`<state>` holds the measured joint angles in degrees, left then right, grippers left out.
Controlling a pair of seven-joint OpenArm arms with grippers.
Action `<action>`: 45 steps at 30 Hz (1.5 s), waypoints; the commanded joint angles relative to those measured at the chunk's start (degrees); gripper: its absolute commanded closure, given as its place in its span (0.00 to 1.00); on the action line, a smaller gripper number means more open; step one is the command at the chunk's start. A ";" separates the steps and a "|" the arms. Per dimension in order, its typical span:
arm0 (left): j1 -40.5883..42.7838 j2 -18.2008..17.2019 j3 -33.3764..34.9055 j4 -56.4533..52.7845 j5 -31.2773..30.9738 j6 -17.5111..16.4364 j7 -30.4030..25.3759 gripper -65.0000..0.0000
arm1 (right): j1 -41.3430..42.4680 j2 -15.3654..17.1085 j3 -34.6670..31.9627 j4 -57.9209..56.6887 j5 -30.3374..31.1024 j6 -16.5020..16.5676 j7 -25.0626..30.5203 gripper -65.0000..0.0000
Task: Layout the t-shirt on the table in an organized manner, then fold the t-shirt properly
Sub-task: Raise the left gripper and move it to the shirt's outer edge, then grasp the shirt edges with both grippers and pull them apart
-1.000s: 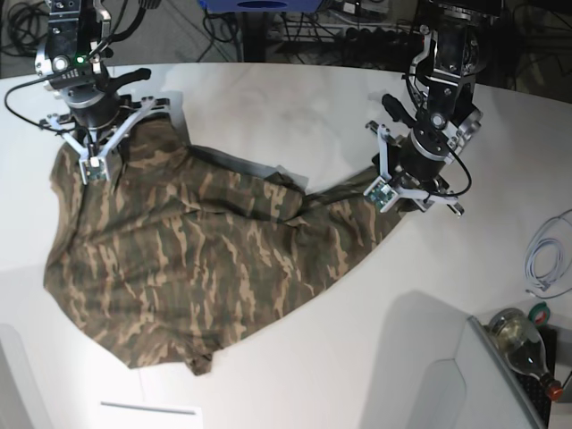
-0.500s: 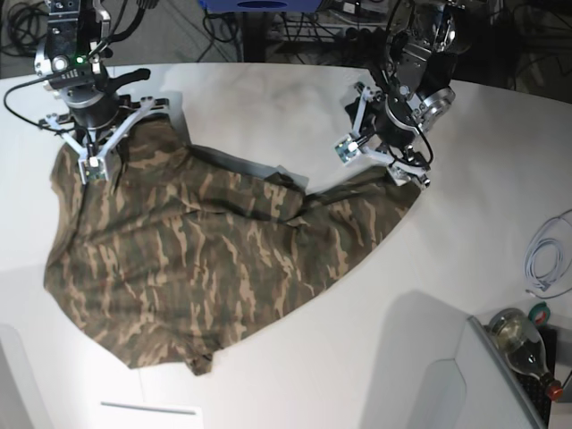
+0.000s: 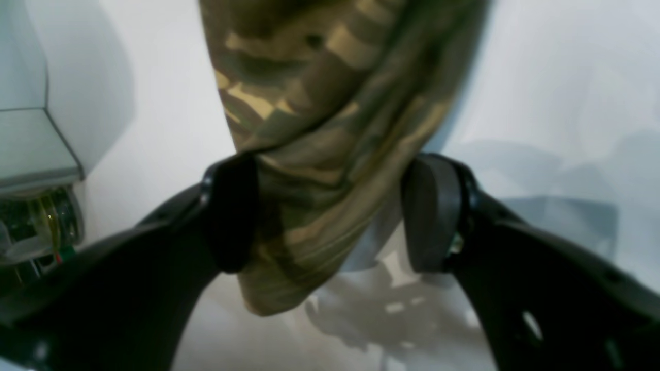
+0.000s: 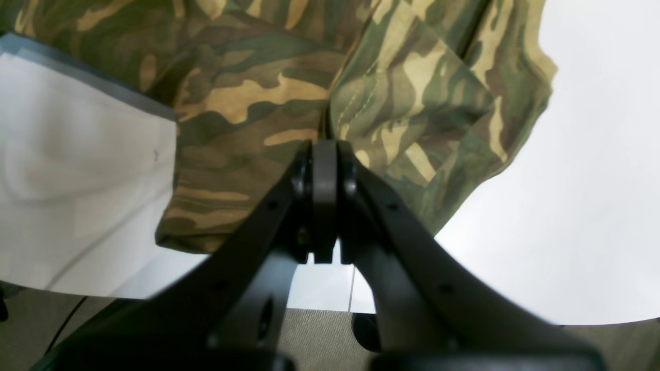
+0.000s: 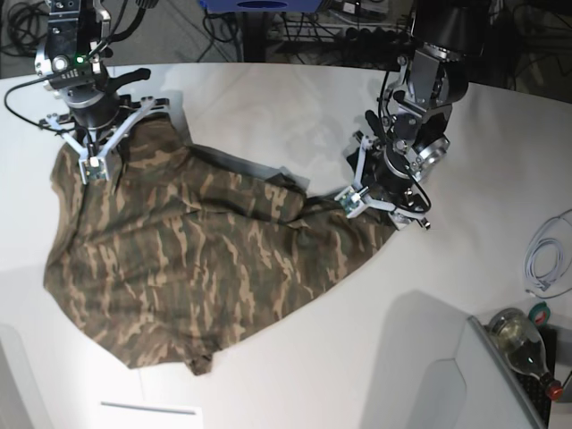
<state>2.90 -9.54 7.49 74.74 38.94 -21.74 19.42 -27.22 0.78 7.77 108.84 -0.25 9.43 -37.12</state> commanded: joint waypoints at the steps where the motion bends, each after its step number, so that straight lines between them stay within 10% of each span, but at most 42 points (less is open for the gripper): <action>1: 0.31 -0.26 -0.06 -1.47 0.75 -1.69 2.78 0.44 | 0.10 0.15 0.19 0.92 0.03 -0.24 1.12 1.00; 7: 0.93 -1.76 -0.67 0.73 0.75 -1.96 2.78 1.00 | 0.28 0.15 0.27 0.92 0.03 -0.24 1.12 1.00; 13: 2.42 -5.80 -0.76 11.90 0.75 -2.40 3.22 1.00 | 3.00 0.15 4.32 1.27 0.03 -0.16 0.16 1.00; 19: 2.69 -7.56 -5.60 21.66 0.75 -18.26 9.90 1.00 | 2.74 1.91 7.13 4.44 0.21 3.45 -6.26 1.00; 27: 4.71 -7.73 -6.65 22.10 0.84 -18.26 10.87 1.00 | 1.68 2.26 7.13 1.27 0.12 9.69 -9.34 1.00; 39: -21.84 -1.23 4.60 -4.01 1.37 -14.79 10.95 1.00 | 32.10 13.33 6.69 -22.38 0.03 10.04 -11.27 1.00; 45: -28.96 3.34 6.36 -18.17 1.11 -14.70 7.96 1.00 | 33.24 14.04 6.69 -28.27 0.12 10.04 -8.81 1.00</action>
<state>-24.14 -6.59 13.87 55.35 40.62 -36.88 28.47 4.34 14.11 14.35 79.40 -0.40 19.46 -47.66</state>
